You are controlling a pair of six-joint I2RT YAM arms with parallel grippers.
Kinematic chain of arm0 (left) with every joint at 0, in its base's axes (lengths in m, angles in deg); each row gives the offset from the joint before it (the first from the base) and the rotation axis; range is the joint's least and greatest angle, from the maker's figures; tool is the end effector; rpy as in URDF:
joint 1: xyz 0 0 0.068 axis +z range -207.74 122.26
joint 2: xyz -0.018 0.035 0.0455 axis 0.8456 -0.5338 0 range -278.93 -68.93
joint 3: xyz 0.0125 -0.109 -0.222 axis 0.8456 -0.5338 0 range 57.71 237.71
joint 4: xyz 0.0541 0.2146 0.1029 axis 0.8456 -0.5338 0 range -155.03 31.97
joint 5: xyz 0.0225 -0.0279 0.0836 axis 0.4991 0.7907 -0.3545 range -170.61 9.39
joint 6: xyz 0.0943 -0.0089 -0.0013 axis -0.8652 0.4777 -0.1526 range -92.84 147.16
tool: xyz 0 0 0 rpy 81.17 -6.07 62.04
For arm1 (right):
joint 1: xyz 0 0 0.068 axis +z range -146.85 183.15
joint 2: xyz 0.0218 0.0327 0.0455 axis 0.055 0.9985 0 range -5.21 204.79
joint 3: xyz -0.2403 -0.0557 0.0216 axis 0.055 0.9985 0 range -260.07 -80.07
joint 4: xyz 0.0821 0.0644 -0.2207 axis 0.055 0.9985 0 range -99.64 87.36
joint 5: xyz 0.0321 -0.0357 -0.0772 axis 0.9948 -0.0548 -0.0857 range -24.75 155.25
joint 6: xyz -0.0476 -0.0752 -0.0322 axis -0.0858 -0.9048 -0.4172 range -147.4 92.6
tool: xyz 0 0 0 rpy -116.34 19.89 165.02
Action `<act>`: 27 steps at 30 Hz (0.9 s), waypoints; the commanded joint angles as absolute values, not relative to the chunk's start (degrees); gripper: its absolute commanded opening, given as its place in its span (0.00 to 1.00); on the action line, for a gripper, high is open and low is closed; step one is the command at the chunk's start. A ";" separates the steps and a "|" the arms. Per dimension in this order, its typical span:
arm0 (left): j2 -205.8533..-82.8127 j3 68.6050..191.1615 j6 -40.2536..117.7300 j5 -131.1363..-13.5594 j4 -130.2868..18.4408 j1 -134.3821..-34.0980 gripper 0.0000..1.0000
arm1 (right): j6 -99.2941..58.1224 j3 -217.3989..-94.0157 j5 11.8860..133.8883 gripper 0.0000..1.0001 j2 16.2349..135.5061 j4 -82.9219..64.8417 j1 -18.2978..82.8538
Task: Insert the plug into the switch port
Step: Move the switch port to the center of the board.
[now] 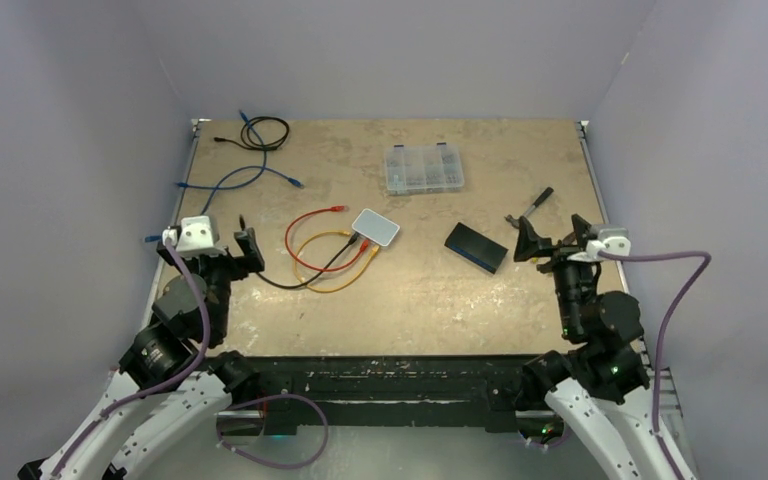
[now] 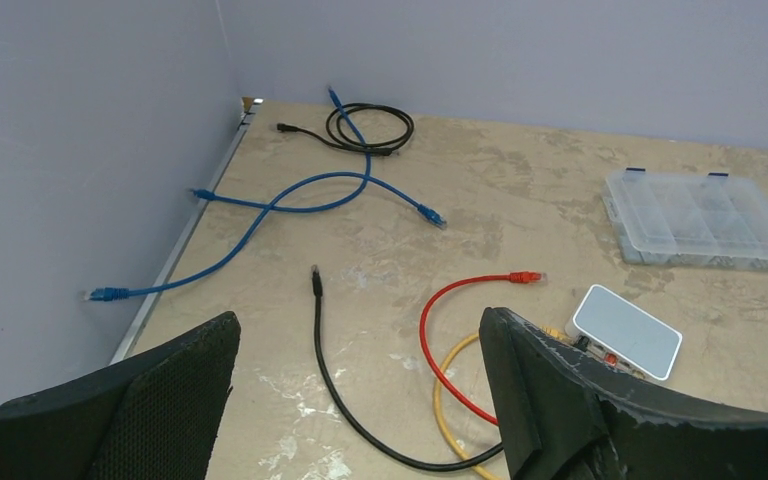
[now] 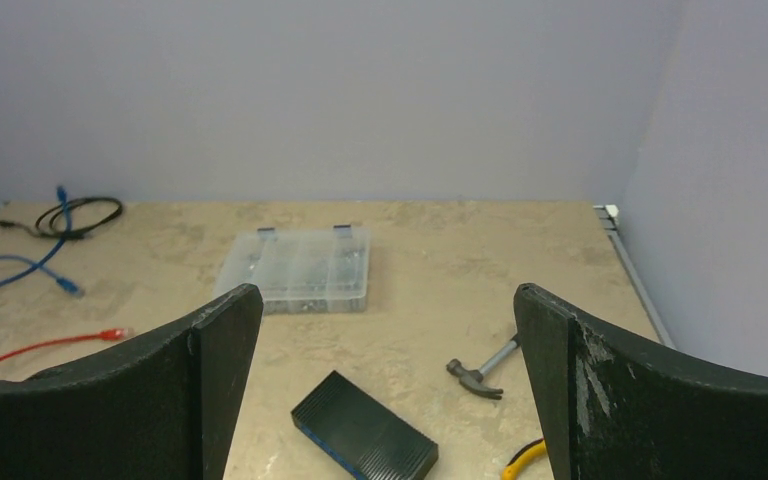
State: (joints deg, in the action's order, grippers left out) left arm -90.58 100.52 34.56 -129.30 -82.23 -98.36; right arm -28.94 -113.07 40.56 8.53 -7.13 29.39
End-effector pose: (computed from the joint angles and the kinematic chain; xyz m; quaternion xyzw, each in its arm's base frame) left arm 0.1320 -0.0284 0.3319 -0.0828 0.7147 0.0183 0.6943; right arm 0.1308 0.0245 0.3451 0.0266 0.6069 0.0431 0.7931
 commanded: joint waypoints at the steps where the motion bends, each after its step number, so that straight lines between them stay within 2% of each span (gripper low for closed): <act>1: -89.36 99.33 33.10 -127.01 -78.56 -97.98 0.89 | -28.64 -117.31 48.71 0.99 15.24 -7.03 29.53; 10: -86.86 98.80 33.78 -126.16 -79.36 -98.01 0.90 | -24.00 -119.93 65.79 0.99 35.97 -9.17 29.56; 15: -86.52 98.41 33.97 -126.63 -79.55 -97.94 0.90 | -21.33 -116.24 71.46 0.99 42.30 -15.17 30.00; 20: -88.08 98.66 34.17 -127.39 -80.10 -98.02 0.90 | -20.61 -113.83 72.38 0.99 48.37 -19.34 32.91; 27: -89.91 98.94 34.20 -128.12 -80.48 -97.98 0.91 | -21.34 -114.70 65.66 0.99 57.41 -20.95 42.31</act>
